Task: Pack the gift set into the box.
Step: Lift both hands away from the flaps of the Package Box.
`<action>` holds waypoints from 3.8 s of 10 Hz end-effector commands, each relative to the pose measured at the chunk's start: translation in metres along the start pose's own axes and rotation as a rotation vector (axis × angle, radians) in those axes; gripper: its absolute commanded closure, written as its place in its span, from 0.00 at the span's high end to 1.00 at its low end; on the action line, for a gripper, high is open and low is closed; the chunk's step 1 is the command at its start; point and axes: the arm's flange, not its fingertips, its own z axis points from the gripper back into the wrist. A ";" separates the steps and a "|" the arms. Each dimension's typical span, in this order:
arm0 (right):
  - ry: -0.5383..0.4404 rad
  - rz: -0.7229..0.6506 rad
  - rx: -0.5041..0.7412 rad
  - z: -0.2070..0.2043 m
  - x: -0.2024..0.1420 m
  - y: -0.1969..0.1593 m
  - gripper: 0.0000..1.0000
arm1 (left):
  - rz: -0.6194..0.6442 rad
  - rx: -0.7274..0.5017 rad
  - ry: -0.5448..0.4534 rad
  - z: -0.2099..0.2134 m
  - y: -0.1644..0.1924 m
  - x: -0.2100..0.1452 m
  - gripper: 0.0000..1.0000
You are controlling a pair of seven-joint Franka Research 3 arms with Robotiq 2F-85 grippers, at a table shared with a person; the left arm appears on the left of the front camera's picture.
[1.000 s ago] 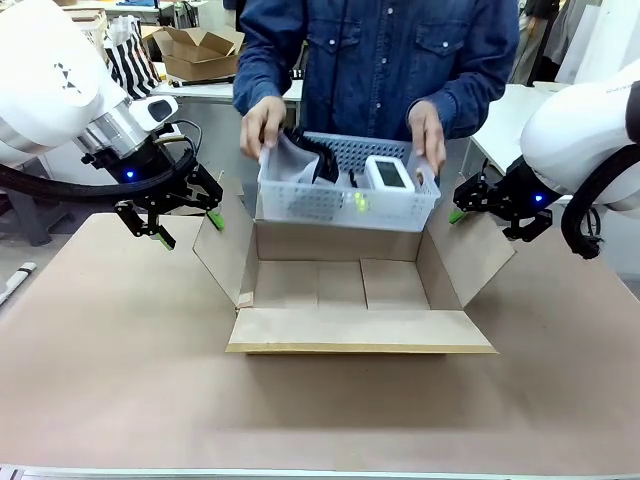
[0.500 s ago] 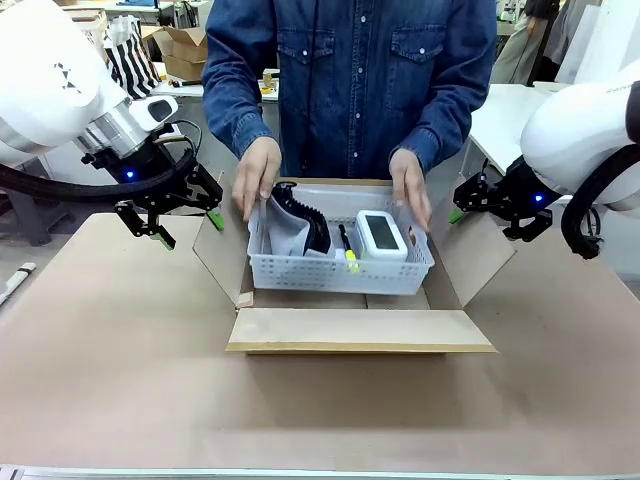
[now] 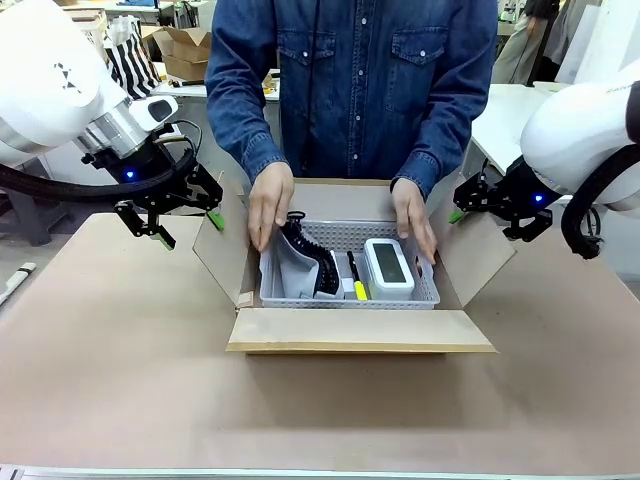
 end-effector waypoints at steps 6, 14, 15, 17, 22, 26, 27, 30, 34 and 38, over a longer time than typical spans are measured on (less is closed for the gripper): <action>-0.007 0.000 -0.009 0.003 0.001 0.000 1.00 | -0.008 0.014 0.000 0.001 0.001 0.000 1.00; -0.007 0.000 -0.009 0.003 0.001 0.000 1.00 | -0.008 0.014 0.000 0.001 0.001 0.000 1.00; -0.007 0.000 -0.009 0.003 0.001 0.000 1.00 | -0.008 0.014 0.000 0.001 0.001 0.000 1.00; -0.007 0.000 -0.009 0.003 0.001 0.000 1.00 | -0.008 0.014 0.000 0.001 0.001 0.000 1.00; -0.007 0.000 -0.009 0.003 0.001 0.000 1.00 | -0.008 0.014 0.000 0.001 0.001 0.000 1.00; -0.007 0.000 -0.009 0.003 0.001 0.000 1.00 | -0.008 0.014 0.000 0.001 0.001 0.000 1.00; -0.007 0.000 -0.009 0.003 0.001 0.000 1.00 | -0.008 0.014 0.000 0.001 0.001 0.000 1.00; 0.116 0.153 0.353 0.025 -0.003 0.002 1.00 | -0.162 -0.272 0.025 0.022 -0.007 -0.013 1.00; 0.376 0.231 1.037 0.090 -0.002 -0.030 1.00 | -0.500 -0.991 0.082 0.073 0.041 -0.035 1.00; 0.289 -0.110 1.144 0.131 -0.024 -0.075 1.00 | -0.376 -1.165 -0.056 0.097 0.090 -0.069 1.00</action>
